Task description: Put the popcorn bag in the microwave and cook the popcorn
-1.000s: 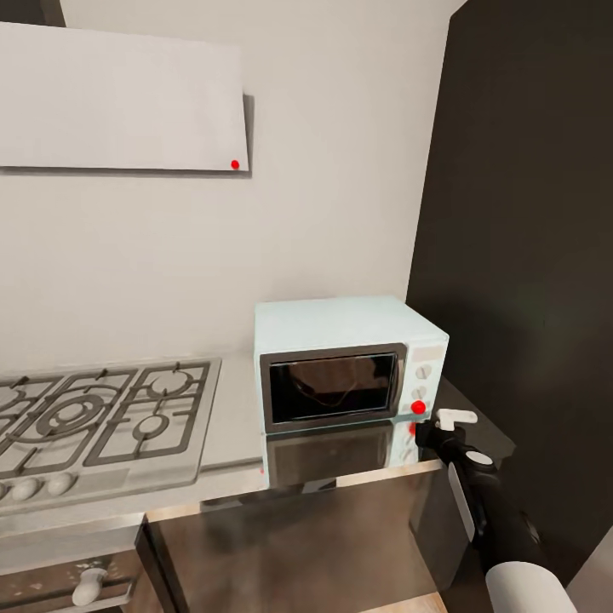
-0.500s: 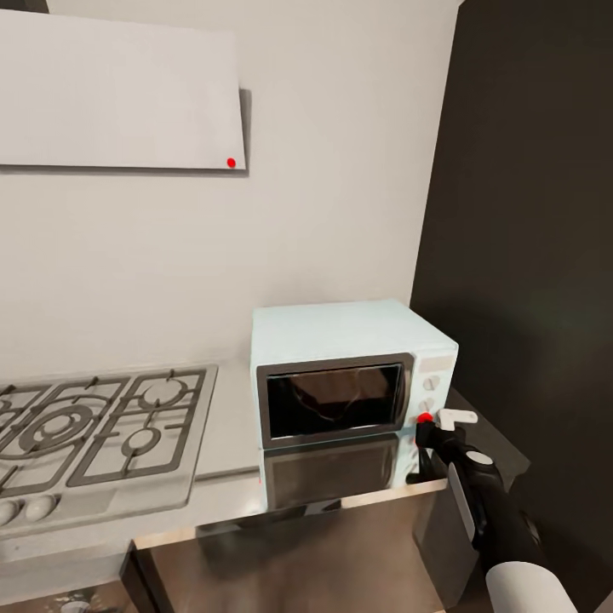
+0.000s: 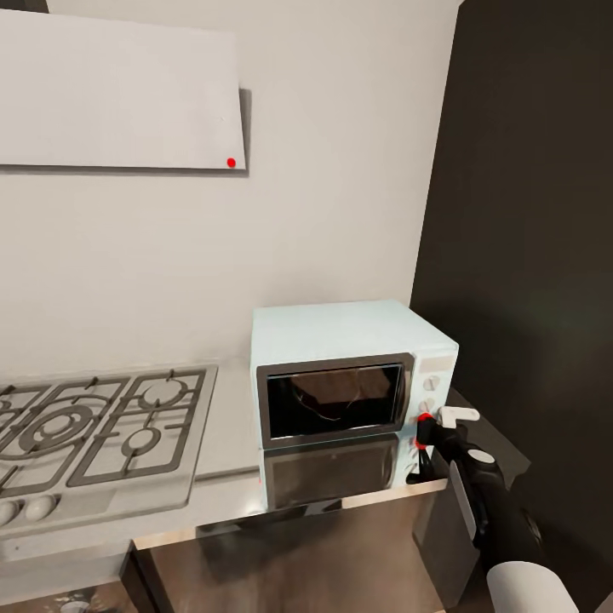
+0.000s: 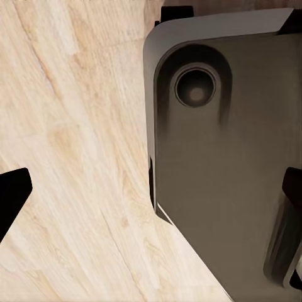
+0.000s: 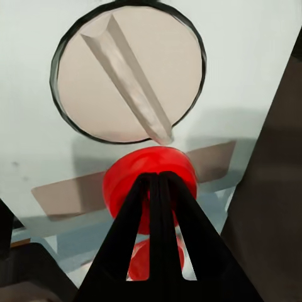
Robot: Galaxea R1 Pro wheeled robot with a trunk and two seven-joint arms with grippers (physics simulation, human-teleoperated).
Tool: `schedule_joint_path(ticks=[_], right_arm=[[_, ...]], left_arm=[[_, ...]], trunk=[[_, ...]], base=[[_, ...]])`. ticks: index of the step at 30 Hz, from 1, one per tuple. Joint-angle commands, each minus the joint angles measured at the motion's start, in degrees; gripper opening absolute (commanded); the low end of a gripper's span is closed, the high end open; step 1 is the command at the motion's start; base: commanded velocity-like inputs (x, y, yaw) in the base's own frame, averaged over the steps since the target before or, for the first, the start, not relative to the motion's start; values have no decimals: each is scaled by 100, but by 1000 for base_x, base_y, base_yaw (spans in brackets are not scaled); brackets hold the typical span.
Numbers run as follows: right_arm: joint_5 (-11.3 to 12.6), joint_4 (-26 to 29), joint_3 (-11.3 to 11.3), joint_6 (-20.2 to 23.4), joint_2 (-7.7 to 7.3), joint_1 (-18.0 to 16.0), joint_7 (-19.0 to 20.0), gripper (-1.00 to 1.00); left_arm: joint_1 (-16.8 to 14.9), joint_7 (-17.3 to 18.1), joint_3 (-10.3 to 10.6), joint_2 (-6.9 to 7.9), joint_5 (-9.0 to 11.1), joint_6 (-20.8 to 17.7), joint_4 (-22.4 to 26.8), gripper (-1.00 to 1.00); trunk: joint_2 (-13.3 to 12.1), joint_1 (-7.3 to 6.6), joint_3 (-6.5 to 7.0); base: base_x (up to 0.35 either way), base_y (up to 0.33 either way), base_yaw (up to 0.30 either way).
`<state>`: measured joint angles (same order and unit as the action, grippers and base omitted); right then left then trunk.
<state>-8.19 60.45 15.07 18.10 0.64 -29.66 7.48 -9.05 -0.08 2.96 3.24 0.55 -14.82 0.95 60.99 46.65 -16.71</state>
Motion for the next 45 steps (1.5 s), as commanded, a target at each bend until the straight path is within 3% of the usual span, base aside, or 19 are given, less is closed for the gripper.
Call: schedule_joint_path(ticks=[1,22,36,37,45], right_arm=[[-60,10,23,27,7,-5,52,-100],[-56,2,22,27,7,-5,52,-100],[-58,5,14,27,7,-5,60,-100],[-57,6,14,27,7,-5,60,100],[-57,7,14,27,7,-5,60,100]], left_arm=[[-1,-1,29,1,6,-30,10,100],[-2,-1,29,1,6,-29,10,100],[-1,-1,29,-1,6,-21,10,100],[-3,-1,29,-2,6,-21,10,100],[-1,-1,29,-6,6,-27,10,100]], trunk=[[5,0,-7],[5,0,-7],[5,0,-7],[5,0,-7],[5,0,-7]], base=[[0,0,0],[21,0,0],[-127,0,0],[0,0,0],[-21,0,0]])
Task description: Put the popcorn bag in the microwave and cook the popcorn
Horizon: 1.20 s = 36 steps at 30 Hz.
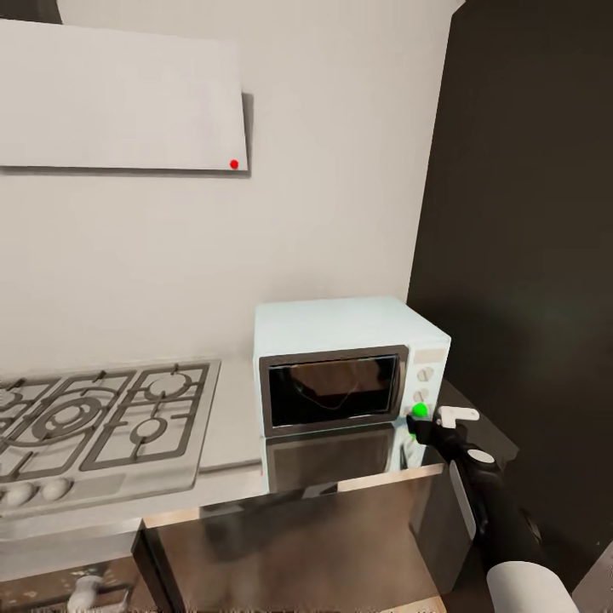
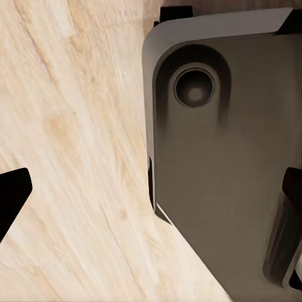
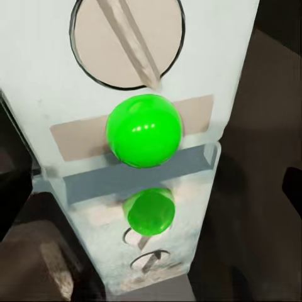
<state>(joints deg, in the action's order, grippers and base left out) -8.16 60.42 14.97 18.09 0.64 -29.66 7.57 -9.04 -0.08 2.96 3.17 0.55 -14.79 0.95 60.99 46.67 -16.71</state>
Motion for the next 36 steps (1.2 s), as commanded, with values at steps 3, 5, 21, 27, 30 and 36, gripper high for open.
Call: schedule_joint_path(ticks=[3,5,21,27,30,36], right_arm=[[-62,10,24,28,7,-4,52,100],[-59,8,24,28,7,-4,52,100],[-55,-298,-11,-216,7,-4,52,100],[-68,-1043,-7,-1050,3,0,52,100],[-71,-1600,-3,-1755,-65,-4,45,100],[-71,-2162,-3,-2111,-158,-3,35,100]], left_arm=[[-1,-1,29,1,7,-31,10,100],[-1,-1,29,4,7,-31,10,100],[-1,-1,29,6,7,-32,10,100],[-1,-1,29,6,7,-26,10,100],[-1,-1,29,6,7,-24,10,100],[-1,-8,29,0,7,-19,15,100]], trunk=[[5,-1,-7],[5,-1,-7],[5,-1,-7],[5,-1,-7],[5,-1,-7],[5,-1,-7]], base=[[-275,0,0],[-325,0,0],[-338,0,0],[-339,0,0],[-339,0,0],[-312,0,0]])
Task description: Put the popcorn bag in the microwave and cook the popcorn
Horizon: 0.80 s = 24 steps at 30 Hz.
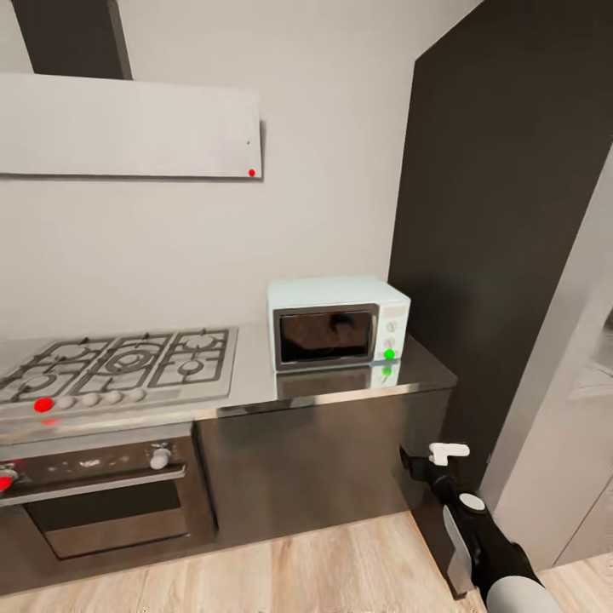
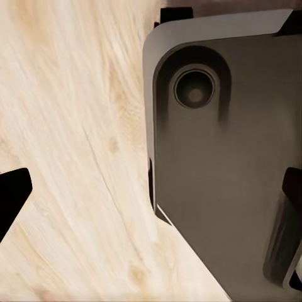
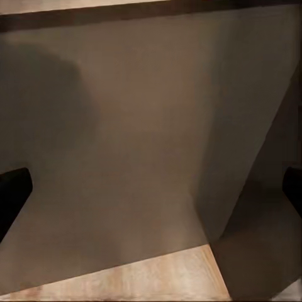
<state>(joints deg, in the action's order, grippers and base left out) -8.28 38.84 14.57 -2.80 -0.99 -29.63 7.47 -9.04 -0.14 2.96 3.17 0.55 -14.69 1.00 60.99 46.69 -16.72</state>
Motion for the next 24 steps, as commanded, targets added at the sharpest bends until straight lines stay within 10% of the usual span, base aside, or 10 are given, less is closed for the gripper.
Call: schedule_joint_path(ticks=[1,4,5,10,24], right_arm=[[-60,-28,38,-25,4,-6,44,100],[-63,-138,38,-38,3,-7,42,100],[-69,-1229,64,-1081,3,-7,35,100],[-85,-4136,-12,-1060,-115,46,-181,100],[-104,-4350,-42,-994,130,3272,-884,100]], left_arm=[[-1,-2,29,0,7,-28,13,100],[-1,-3,29,1,7,-26,13,100],[-1,-12,20,-185,7,-8,41,100],[-1,-12,20,-185,7,-8,41,100],[-1,-12,20,-185,7,-8,41,100]], trunk=[[5,-3,-7],[5,-3,-7],[5,-3,-7],[5,-3,-7],[5,-3,-7]], base=[[-322,17,0],[-188,37,0],[0,0,0],[0,0,0],[0,0,0]])
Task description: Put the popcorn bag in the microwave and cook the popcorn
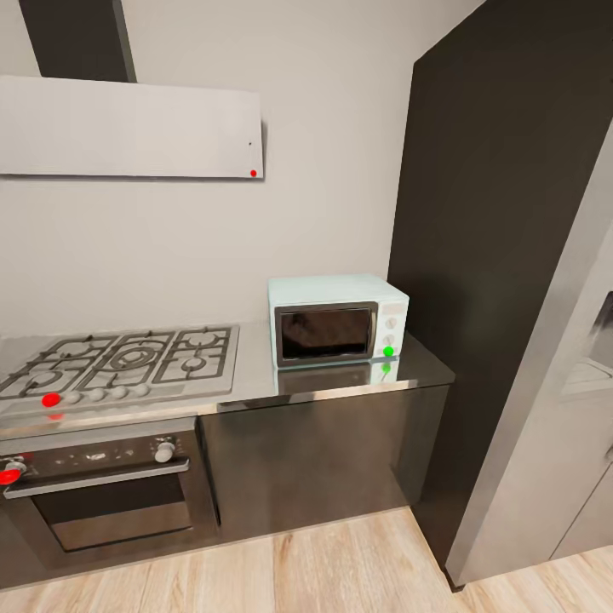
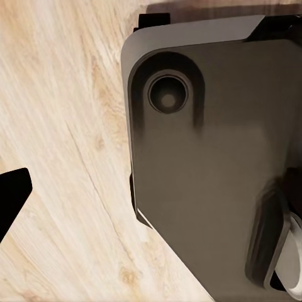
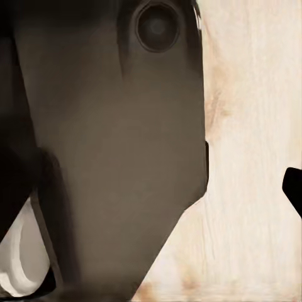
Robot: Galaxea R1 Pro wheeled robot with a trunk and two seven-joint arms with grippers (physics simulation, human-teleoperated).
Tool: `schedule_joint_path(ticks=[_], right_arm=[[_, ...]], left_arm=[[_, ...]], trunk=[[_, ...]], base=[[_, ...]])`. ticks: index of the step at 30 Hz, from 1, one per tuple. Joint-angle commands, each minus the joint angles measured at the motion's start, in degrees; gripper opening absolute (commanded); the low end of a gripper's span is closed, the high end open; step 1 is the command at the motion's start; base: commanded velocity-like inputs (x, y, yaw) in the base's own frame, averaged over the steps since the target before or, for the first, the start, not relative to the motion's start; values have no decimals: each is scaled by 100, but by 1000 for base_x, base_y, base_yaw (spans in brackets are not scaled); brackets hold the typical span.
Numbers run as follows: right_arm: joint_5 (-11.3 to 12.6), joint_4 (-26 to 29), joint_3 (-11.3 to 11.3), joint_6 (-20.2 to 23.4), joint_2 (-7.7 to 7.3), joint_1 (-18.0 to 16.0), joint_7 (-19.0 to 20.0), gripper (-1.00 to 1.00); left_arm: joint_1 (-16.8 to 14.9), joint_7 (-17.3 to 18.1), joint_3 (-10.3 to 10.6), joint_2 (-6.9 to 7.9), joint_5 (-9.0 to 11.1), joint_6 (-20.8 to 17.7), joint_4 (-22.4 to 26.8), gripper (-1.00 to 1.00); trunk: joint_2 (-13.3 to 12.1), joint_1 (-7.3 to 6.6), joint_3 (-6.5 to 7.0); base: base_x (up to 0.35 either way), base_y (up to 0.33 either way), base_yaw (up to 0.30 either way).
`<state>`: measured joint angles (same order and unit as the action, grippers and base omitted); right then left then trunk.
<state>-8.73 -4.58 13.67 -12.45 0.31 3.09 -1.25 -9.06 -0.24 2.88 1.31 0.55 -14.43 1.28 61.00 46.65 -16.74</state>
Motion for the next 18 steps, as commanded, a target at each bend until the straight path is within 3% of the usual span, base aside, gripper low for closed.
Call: schedule_joint_path(ticks=[1,9,18], right_arm=[[-58,-8,51,-33,6,42,-2,100],[-50,505,88,-384,4,86,5,100],[-50,545,91,-399,4,87,2,100]], left_arm=[[0,-2,29,1,6,-34,13,100],[0,-2,29,1,6,-34,13,100],[0,-2,29,1,6,-34,13,100]], trunk=[[3,0,-5],[3,0,-5],[3,0,-5]], base=[[0,0,0],[0,0,0],[0,0,0]])
